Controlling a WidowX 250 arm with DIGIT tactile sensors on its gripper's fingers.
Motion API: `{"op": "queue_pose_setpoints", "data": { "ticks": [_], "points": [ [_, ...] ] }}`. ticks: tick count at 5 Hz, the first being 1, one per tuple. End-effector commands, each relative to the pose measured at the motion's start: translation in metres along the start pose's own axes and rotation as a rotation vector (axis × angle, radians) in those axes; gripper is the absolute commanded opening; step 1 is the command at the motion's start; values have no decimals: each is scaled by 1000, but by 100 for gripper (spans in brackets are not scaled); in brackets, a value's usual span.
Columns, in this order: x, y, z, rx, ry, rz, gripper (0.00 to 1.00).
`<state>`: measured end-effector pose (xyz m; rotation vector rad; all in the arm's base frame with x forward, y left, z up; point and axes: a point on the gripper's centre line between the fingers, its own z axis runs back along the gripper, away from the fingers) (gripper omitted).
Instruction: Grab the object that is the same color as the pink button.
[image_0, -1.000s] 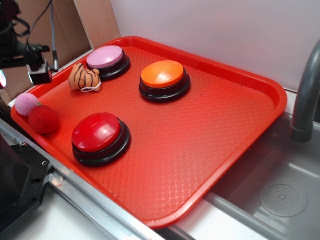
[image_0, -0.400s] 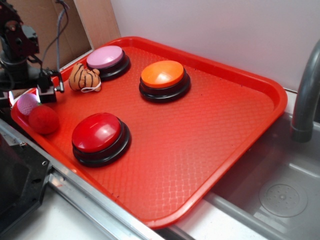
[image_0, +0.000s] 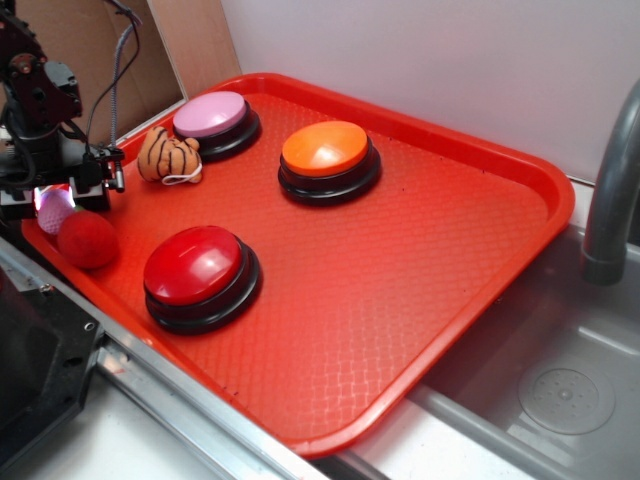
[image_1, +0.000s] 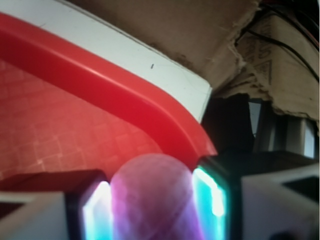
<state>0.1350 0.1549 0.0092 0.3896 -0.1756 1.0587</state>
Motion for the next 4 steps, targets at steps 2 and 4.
{"op": "queue_pose_setpoints", "data": {
  "ticks": [2, 4],
  "points": [
    [3, -15, 82, -207, 89, -317, 0],
    [-23, -55, 179, -443, 97, -521, 0]
  ]
}}
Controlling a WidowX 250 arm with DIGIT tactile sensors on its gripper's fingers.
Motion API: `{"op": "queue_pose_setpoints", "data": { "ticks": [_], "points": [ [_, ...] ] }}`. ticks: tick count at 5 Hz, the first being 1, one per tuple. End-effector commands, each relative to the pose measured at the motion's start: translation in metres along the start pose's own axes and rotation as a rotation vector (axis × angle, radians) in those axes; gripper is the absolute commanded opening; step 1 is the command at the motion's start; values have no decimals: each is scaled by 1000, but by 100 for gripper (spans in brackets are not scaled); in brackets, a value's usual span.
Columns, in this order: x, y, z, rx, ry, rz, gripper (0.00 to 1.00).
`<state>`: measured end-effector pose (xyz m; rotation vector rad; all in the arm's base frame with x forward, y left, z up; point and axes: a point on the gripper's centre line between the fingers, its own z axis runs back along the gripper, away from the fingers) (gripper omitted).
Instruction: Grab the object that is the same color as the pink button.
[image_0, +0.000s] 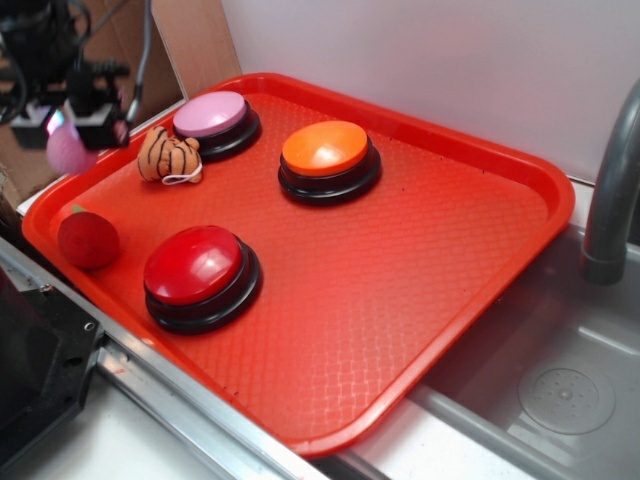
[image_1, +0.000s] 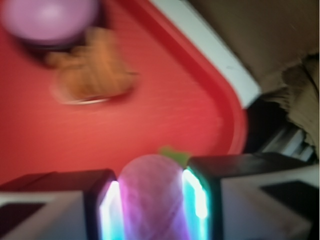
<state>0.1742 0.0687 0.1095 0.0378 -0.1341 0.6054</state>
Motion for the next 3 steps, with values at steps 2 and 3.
{"op": "queue_pose_setpoints", "data": {
  "ticks": [2, 3],
  "points": [
    [-17, -67, 66, -134, -87, -199, 0],
    [-8, -72, 50, -137, -57, -188, 0]
  ]
}}
